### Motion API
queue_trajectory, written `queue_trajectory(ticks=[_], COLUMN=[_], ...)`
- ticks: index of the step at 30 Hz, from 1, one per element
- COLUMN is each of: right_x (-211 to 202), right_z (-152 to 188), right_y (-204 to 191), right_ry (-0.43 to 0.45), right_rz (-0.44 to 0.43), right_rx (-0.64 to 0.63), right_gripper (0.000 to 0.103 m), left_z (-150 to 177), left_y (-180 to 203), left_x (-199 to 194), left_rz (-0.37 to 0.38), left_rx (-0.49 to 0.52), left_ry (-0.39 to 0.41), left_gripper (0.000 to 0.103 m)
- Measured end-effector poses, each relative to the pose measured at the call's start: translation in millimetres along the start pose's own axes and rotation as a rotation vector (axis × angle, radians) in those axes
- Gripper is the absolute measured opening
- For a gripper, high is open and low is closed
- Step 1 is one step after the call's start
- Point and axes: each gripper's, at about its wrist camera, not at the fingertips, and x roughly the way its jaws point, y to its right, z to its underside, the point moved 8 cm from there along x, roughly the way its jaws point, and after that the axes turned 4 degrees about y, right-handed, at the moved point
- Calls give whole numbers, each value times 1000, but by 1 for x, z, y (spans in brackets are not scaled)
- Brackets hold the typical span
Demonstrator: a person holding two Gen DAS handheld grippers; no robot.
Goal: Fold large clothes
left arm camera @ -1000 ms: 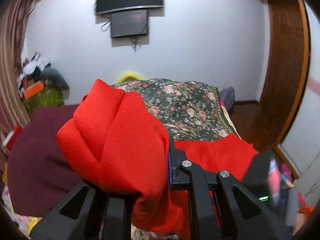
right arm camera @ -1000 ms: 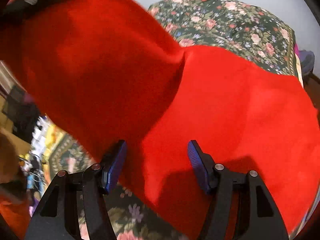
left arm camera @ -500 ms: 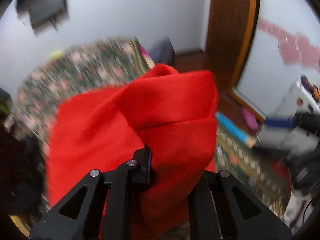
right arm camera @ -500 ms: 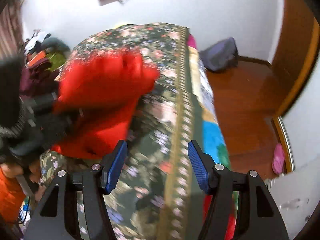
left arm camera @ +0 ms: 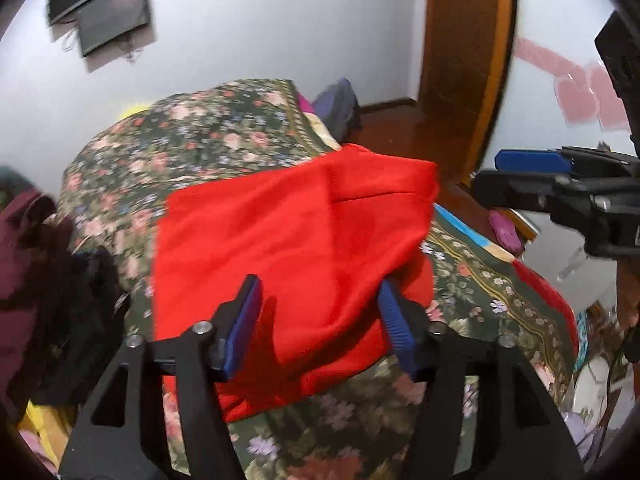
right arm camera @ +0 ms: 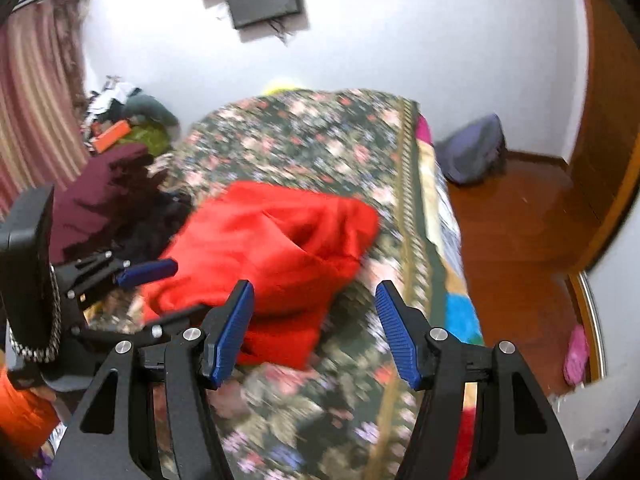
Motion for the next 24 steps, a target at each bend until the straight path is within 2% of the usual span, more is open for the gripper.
queue_trajectory(ticks=[7,11,14,17,21,24], right_x=[35,65,78,81,83,85], right_z=[-14,3,23,44,59,61], right_y=[-24,-14,6,28,41,41], right_ry=[-27,-118,-190,-232,-280,-292], right_rz=[-48,-40,-43,-61,-108,-147], right_rx=[-15,37,101,171,219,250], right_gripper=[61,63,63,63,66,67], left_z=[0,1,5,14,37,50], left_y=[-54,-85,-99,-111,-120,-126], left_x=[-17,-11,-2,14,48,64], left_rz=[-123,-167,-127,-99,33,134], left_rx=[-54,-104,-163,-217,-366,-507], left_ry=[37,29,30,-13,-113,-150], left_gripper=[62,64,64,64,65,68])
